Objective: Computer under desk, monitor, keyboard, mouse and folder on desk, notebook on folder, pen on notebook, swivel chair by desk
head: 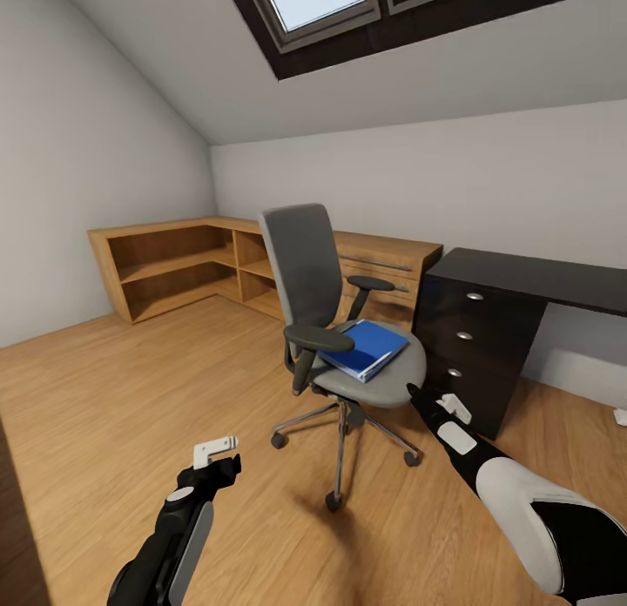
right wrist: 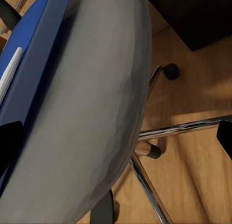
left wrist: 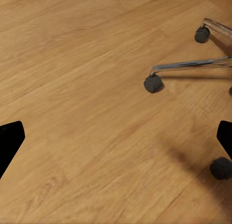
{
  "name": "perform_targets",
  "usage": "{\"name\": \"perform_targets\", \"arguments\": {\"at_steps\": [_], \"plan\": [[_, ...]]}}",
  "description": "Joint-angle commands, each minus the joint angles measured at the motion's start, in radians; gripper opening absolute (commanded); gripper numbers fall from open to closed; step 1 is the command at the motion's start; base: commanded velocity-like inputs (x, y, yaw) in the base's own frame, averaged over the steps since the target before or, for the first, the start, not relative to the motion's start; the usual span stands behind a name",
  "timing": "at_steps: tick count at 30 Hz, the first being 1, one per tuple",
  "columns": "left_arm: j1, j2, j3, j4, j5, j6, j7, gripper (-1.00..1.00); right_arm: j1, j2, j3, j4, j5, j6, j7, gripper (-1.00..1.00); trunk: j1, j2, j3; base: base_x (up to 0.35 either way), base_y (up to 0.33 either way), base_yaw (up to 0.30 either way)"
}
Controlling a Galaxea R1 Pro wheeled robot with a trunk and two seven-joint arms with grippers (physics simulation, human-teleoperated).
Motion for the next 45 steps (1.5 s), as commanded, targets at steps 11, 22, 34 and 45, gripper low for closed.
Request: {"name": "perform_targets", "arguments": {"at_steps": [11, 22, 34, 45], "plan": [[0.000, 0.000, 0.000, -0.001, 0.010, 0.003, 0.006, 1.00, -0.001, 0.001, -0.005, 0.001, -0.004, -0.002, 0.006, 1.00, 0.000, 0.000, -0.007, 0.000, 0.000, -0.003], [0.000, -0.002, 0.000, -0.001, 0.011, 0.003, 0.006, 1.00, -0.001, 0.000, -0.005, 0.000, -0.004, -0.002, 0.006, 1.00, 0.000, 0.000, -0.023, 0.000, 0.000, 0.000], [0.000, -0.001, 0.000, -0.001, 0.011, 0.003, 0.007, 1.00, -0.001, 0.002, -0.005, 0.002, -0.004, -0.002, 0.006, 1.00, 0.000, 0.000, -0.041, 0.056, 0.000, 0.000], [0.000, -0.001, 0.000, -0.001, 0.011, 0.003, 0.007, 1.00, -0.001, 0.003, -0.004, 0.002, -0.004, -0.003, 0.008, 1.00, 0.000, 0.000, -0.044, 0.152, 0.000, 0.000]]}}
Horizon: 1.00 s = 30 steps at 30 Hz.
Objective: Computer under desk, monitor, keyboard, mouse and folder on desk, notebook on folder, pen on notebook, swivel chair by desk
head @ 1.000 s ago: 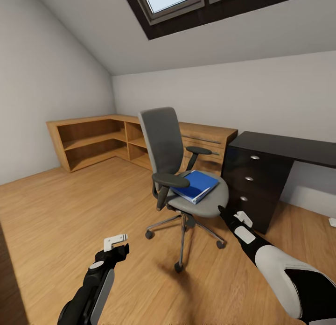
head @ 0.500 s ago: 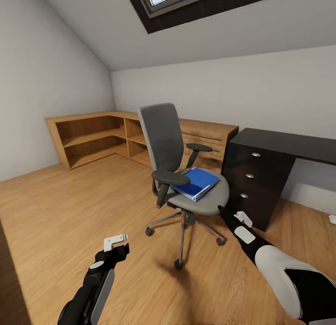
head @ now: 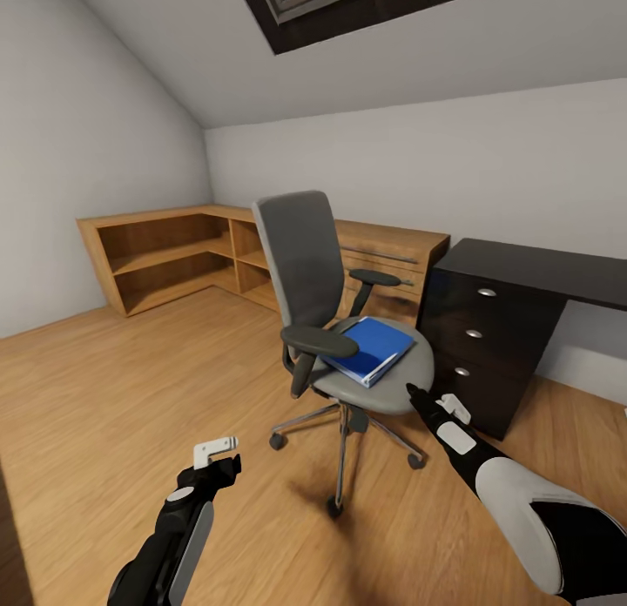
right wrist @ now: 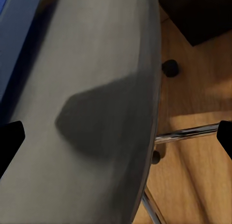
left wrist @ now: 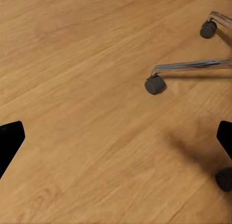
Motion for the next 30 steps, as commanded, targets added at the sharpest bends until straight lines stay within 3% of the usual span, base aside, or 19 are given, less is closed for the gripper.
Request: {"name": "perform_targets", "arguments": {"at_steps": [1, 11, 30], "plan": [[0.000, -0.001, 0.000, -0.001, 0.011, 0.003, 0.006, 1.00, -0.001, 0.000, -0.004, 0.002, -0.003, -0.003, 0.007, 1.00, 0.000, 0.000, -0.001, 0.015, 0.000, 0.000], [0.000, -0.001, 0.000, -0.001, 0.011, 0.003, 0.006, 1.00, -0.001, 0.002, -0.002, 0.000, 0.002, -0.003, 0.007, 1.00, 0.000, 0.000, -0.001, 0.047, 0.009, 0.000], [0.000, -0.001, 0.000, -0.001, 0.011, 0.003, 0.006, 1.00, -0.001, 0.004, -0.002, 0.002, 0.002, -0.003, 0.008, 1.00, 0.000, 0.000, -0.001, 0.252, 0.054, 0.000]]}}
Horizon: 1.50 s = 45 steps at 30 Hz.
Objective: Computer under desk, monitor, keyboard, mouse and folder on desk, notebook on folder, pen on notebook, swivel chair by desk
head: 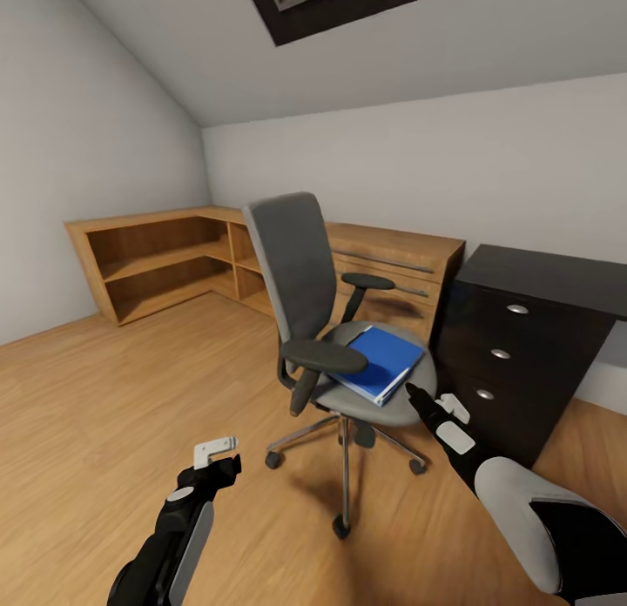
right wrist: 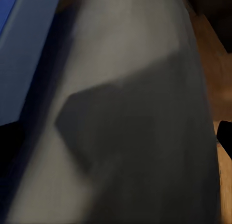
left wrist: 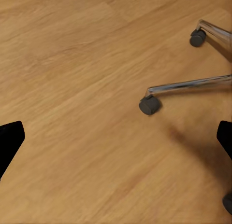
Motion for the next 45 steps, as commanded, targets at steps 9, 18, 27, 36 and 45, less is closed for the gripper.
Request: {"name": "perform_targets", "arguments": {"at_steps": [9, 18, 27, 36, 45], "plan": [[-0.001, -0.001, 0.000, 0.000, 0.011, 0.003, 0.007, 1.00, -0.001, 0.003, 0.007, 0.005, -0.006, -0.003, 0.007, 1.00, 0.000, 0.000, -0.001, 0.135, 0.026, 0.000], [-0.001, -0.001, 0.000, 0.005, 0.011, 0.005, 0.007, 1.00, -0.001, 0.003, 0.008, 0.005, -0.006, -0.003, 0.007, 1.00, 0.000, 0.000, -0.001, -0.013, 0.000, 0.002], [-0.001, -0.001, 0.000, 0.007, 0.010, 0.005, 0.007, 1.00, -0.001, 0.005, 0.008, 0.004, -0.006, -0.003, 0.007, 1.00, 0.000, 0.000, -0.001, -0.006, 0.000, 0.173], [-0.001, -0.002, -0.001, 0.007, 0.009, 0.005, 0.007, 1.00, -0.001, 0.004, 0.008, 0.004, -0.006, -0.003, 0.007, 1.00, 0.000, 0.000, -0.001, 0.000, 0.000, 0.213], [-0.001, -0.002, -0.002, 0.007, 0.009, 0.005, 0.007, 1.00, -0.001, 0.004, 0.008, 0.004, -0.006, -0.003, 0.007, 1.00, 0.000, 0.000, -0.001, 0.000, 0.000, 0.214]]}}
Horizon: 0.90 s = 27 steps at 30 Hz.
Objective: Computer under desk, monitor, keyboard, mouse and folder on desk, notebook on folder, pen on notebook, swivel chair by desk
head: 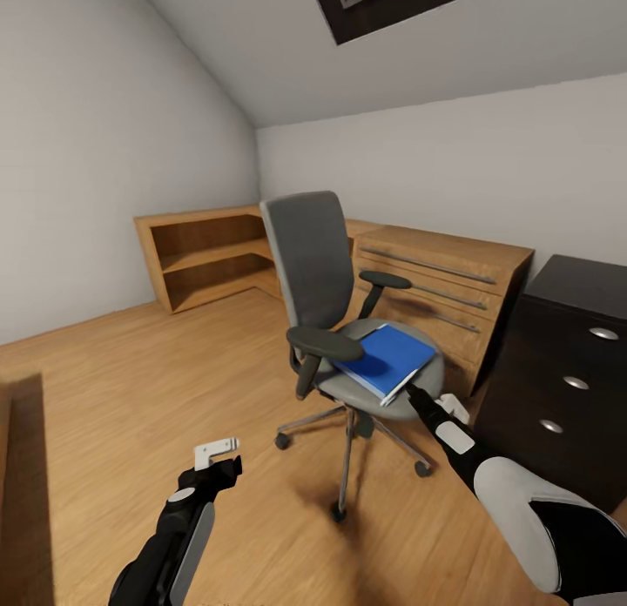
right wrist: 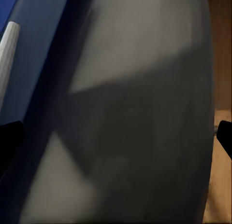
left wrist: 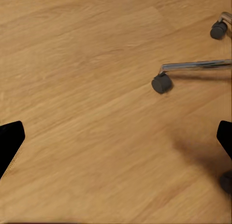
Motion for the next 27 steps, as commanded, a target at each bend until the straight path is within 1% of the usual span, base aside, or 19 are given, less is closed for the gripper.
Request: {"name": "perform_targets", "arguments": {"at_steps": [1, 5, 12, 15, 18, 27], "plan": [[-0.001, 0.000, 0.000, -0.001, 0.010, 0.003, 0.006, 1.00, 0.000, 0.000, 0.022, 0.003, -0.007, -0.002, 0.009, 1.00, 0.000, 0.000, -0.001, 0.000, 0.000, 0.214], [-0.001, 0.000, 0.000, 0.000, 0.011, 0.003, 0.006, 1.00, 0.000, 0.000, 0.022, 0.003, -0.007, -0.001, 0.009, 1.00, 0.000, 0.000, -0.001, 0.000, 0.000, 0.202], [-0.001, 0.000, -0.002, 0.001, 0.011, 0.003, 0.006, 1.00, 0.000, 0.000, 0.022, 0.003, -0.006, -0.001, 0.009, 1.00, 0.000, 0.000, -0.001, 0.000, 0.000, 0.064], [-0.001, -0.001, -0.004, 0.005, 0.011, 0.002, 0.006, 1.00, 0.000, 0.000, 0.022, 0.003, -0.006, -0.001, 0.009, 1.00, 0.000, 0.000, -0.001, 0.000, 0.000, 0.176], [-0.001, -0.001, -0.014, 0.010, 0.010, 0.002, 0.006, 1.00, 0.000, 0.000, 0.021, 0.003, -0.007, -0.001, 0.009, 1.00, 0.000, 0.000, -0.001, 0.000, 0.000, 0.150], [-0.001, 0.000, -0.019, 0.012, 0.010, 0.002, 0.006, 1.00, 0.000, 0.000, 0.021, 0.002, -0.007, -0.001, 0.010, 1.00, 0.000, 0.000, -0.001, 0.000, 0.000, 0.014]]}}
